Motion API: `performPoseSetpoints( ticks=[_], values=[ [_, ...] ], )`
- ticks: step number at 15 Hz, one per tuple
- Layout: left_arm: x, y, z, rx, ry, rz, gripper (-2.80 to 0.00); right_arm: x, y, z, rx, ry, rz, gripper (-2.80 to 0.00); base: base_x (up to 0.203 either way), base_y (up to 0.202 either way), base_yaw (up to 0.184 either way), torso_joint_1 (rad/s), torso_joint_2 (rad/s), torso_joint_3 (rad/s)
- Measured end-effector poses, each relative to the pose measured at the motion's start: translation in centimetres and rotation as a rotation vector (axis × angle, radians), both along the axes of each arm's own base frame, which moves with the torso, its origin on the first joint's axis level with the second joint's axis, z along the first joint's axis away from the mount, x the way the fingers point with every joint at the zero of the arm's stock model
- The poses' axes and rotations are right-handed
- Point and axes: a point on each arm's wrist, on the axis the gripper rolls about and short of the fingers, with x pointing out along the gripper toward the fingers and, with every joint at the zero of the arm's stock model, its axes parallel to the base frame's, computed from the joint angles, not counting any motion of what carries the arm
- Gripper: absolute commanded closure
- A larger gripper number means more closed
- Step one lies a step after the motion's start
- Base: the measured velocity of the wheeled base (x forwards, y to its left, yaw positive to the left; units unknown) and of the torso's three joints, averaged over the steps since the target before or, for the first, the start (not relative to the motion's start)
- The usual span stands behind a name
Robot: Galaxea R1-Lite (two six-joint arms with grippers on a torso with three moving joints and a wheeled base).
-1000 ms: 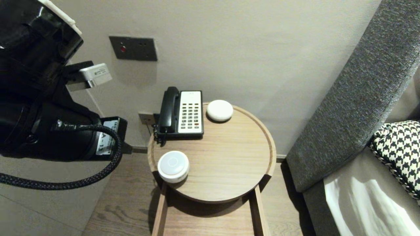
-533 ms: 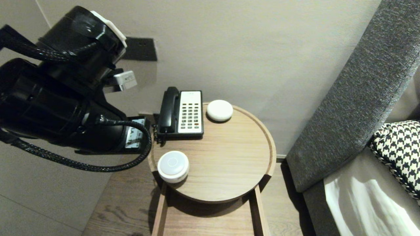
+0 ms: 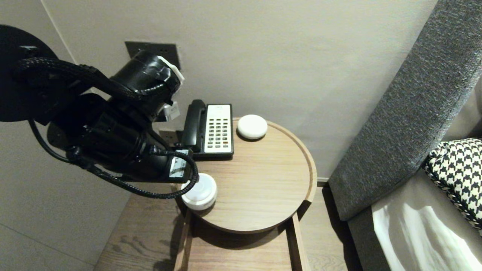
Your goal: Put the remote controls on the table in the drawer one by one
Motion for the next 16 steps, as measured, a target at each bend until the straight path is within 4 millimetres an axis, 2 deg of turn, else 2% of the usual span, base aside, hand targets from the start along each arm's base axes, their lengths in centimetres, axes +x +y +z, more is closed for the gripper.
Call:
performPoseSetpoints(
  ticks=[10, 16],
  values=[
    [3.6, -1.4, -3.2, 0.046, 0.014, -0.056, -2.80, 0.0, 0.0, 0.0, 0.001, 0.000, 0.000, 0.00, 0.000, 0.000, 0.000, 0.000, 0.00, 0.000],
    [4.6, -1.9, -4.5, 0.048, 0.055, -0.062, -2.80, 0.0, 0.0, 0.0, 0.005, 0.000, 0.000, 0.00, 0.000, 0.000, 0.000, 0.000, 0.00, 0.000]
  ],
)
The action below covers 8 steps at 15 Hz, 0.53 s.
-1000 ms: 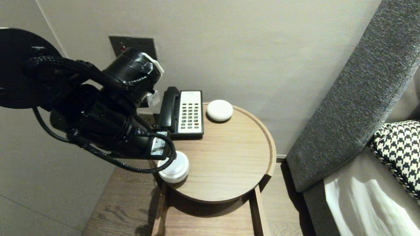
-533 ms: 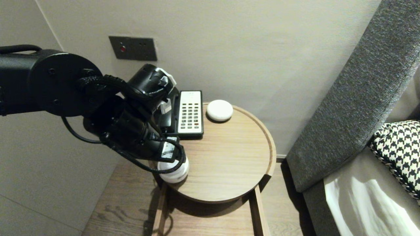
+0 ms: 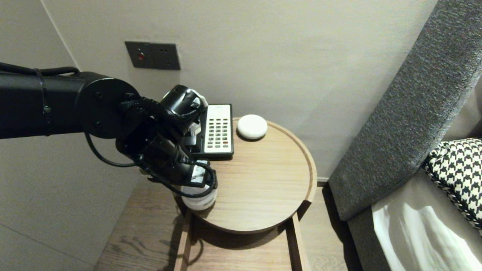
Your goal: Put the remote controls on the table in the drawer one by one
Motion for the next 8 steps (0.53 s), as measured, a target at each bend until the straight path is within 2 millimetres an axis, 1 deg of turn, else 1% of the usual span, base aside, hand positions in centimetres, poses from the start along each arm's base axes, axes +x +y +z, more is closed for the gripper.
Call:
performPoseSetpoints(
  ticks=[8],
  values=[
    [0.24, -0.25, -0.21, -0.003, 0.007, -0.005, -2.80, 0.00, 0.00, 0.00, 0.001, 0.000, 0.001, 0.00, 0.000, 0.000, 0.000, 0.000, 0.00, 0.000]
  ],
)
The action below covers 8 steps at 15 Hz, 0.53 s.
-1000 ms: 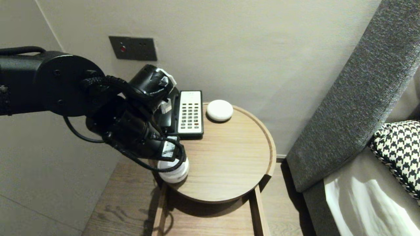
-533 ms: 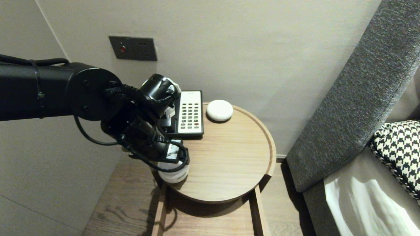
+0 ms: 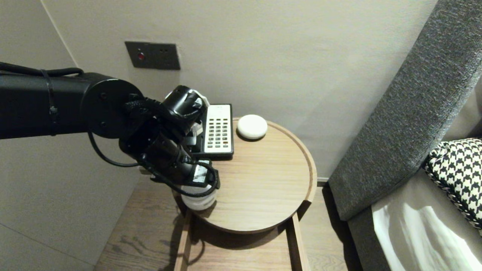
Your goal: Put the remote controls on the table in the drawer one by one
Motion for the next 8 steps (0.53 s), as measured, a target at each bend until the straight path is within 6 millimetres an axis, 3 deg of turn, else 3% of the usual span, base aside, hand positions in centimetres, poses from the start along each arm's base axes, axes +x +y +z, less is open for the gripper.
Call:
performPoseSetpoints(
  ticks=[8],
  values=[
    [0.39, -0.40, -1.06, 0.019, 0.028, -0.003, -2.80, 0.00, 0.00, 0.00, 0.000, 0.000, 0.000, 0.00, 0.000, 0.000, 0.000, 0.000, 0.00, 0.000]
  ],
)
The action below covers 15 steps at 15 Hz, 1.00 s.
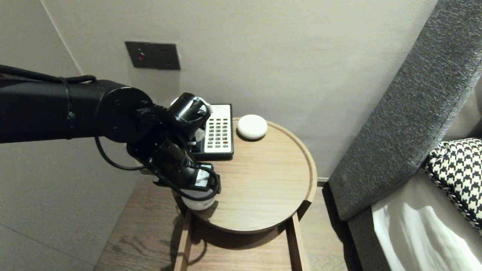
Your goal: Put the remote controls on the table in the drawer one by one
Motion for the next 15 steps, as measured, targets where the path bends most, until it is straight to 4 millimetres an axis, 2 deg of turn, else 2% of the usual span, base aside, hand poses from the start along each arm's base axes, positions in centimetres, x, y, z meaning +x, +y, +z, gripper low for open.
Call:
performPoseSetpoints(
  ticks=[15],
  values=[
    [0.6, -0.9, -1.3, 0.010, 0.033, -0.014, -2.80, 0.0, 0.0, 0.0, 0.002, 0.000, 0.001, 0.00, 0.000, 0.000, 0.000, 0.000, 0.00, 0.000]
  ],
)
